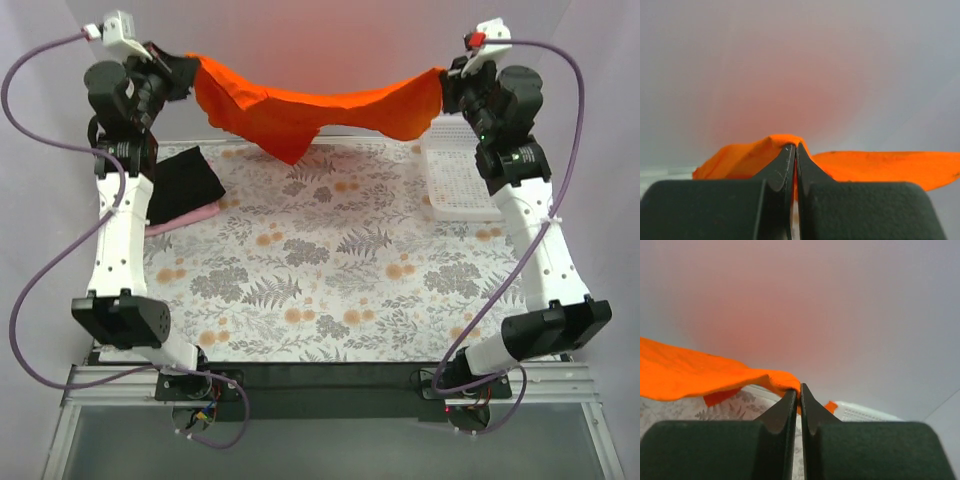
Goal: Fold and stack the t-shirts
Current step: Flatten the tshirt out
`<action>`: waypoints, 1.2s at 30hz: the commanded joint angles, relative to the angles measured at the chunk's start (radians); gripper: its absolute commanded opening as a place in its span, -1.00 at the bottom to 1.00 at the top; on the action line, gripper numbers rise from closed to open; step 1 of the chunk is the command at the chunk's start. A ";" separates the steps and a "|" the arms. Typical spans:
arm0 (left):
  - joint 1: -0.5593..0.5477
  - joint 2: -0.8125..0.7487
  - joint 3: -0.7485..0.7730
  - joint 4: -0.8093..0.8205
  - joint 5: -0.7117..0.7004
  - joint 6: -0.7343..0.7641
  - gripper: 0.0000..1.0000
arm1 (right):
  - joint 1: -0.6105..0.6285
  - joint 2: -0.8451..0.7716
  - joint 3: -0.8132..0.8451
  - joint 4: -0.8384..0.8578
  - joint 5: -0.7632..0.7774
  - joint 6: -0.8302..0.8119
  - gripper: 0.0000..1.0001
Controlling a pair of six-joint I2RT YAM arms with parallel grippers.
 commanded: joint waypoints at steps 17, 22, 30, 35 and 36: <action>-0.160 -0.950 -1.595 0.200 -0.166 -0.216 -1.00 | 0.074 -0.484 -1.183 0.208 -0.017 0.058 -0.97; -0.279 -0.959 -1.605 0.094 -0.295 -0.230 -1.00 | 0.119 -0.524 -1.232 0.113 0.079 0.083 -0.97; -0.349 -0.974 -1.608 0.039 -0.378 -0.262 -1.00 | 0.128 -0.520 -1.272 0.046 0.125 0.084 -0.97; -0.352 -0.973 -1.628 0.031 -0.403 -0.275 -1.00 | 0.133 -0.474 -1.255 0.001 0.249 0.114 -0.97; -0.352 -0.962 -1.633 0.030 -0.406 -0.279 -1.00 | 0.133 -0.458 -1.257 -0.004 0.269 0.120 -0.97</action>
